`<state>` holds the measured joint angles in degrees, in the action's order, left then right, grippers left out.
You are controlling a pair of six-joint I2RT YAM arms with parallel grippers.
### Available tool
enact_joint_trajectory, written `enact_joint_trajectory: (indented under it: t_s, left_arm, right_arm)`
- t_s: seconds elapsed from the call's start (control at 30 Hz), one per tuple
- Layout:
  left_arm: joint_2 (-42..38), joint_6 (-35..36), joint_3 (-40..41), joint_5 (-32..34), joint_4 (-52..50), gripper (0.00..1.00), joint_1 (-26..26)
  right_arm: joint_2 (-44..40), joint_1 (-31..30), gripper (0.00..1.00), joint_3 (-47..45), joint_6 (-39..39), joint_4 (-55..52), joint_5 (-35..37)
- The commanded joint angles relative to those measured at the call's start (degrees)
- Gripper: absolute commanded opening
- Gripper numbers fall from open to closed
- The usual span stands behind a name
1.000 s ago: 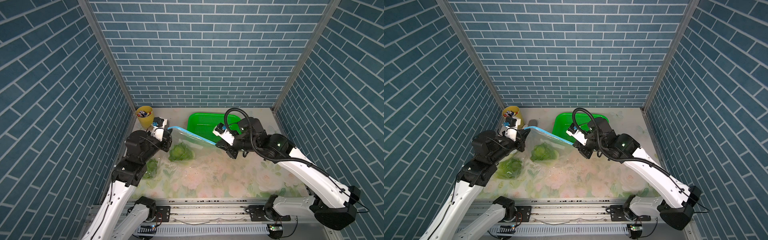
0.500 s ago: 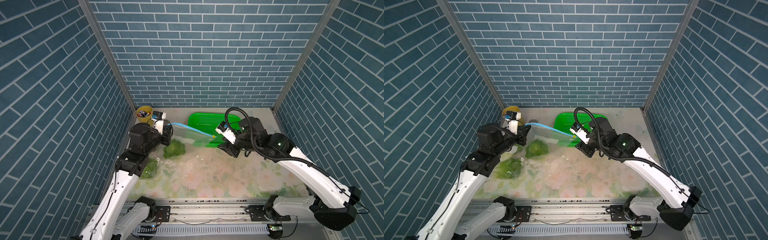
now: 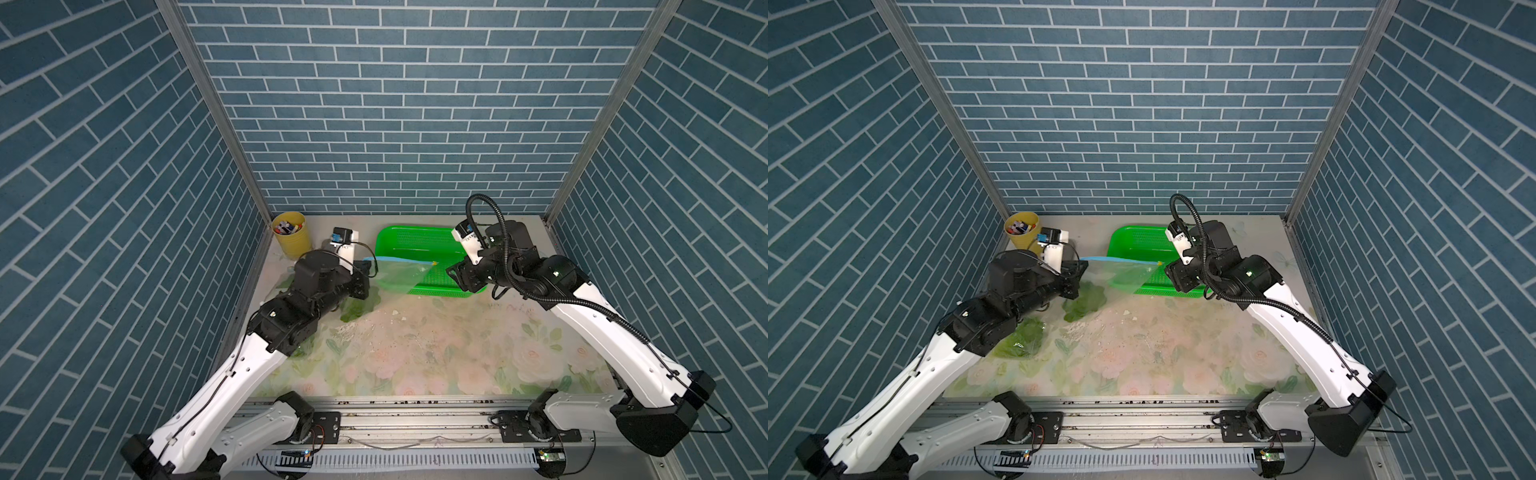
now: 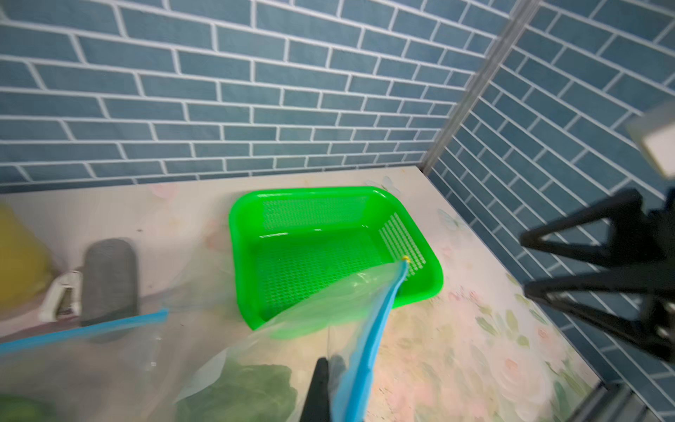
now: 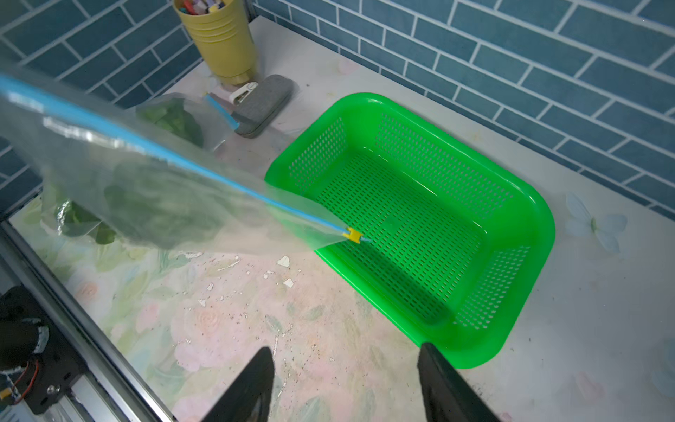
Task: Put the chinese cabbages into a zipper bag and zip it
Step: Place the zipper food storage bag at the center of the board.
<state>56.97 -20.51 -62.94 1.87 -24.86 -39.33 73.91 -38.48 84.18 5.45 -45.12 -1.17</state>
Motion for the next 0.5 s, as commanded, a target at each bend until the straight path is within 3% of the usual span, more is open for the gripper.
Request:
enact_joint_trajectory:
  t_s: [0.0, 0.17, 0.47]
  left_arm:
    - [3.5, -5.1, 2.5, 4.4, 4.2, 0.0, -6.3]
    - [11.8, -7.9, 2.2, 3.9, 8.8, 0.0, -14.9]
    - [28.5, -12.4, -1.1, -1.0, 17.8, 0.0, -22.0]
  right_arm:
    - [-0.2, 3.7, 0.64, -0.5, 7.5, 1.3, -0.4]
    - [-0.7, 8.5, 0.64, -2.6, 11.1, 2.0, -1.6]
    - [-1.3, 15.4, 0.64, -7.5, 17.3, 3.8, 0.1]
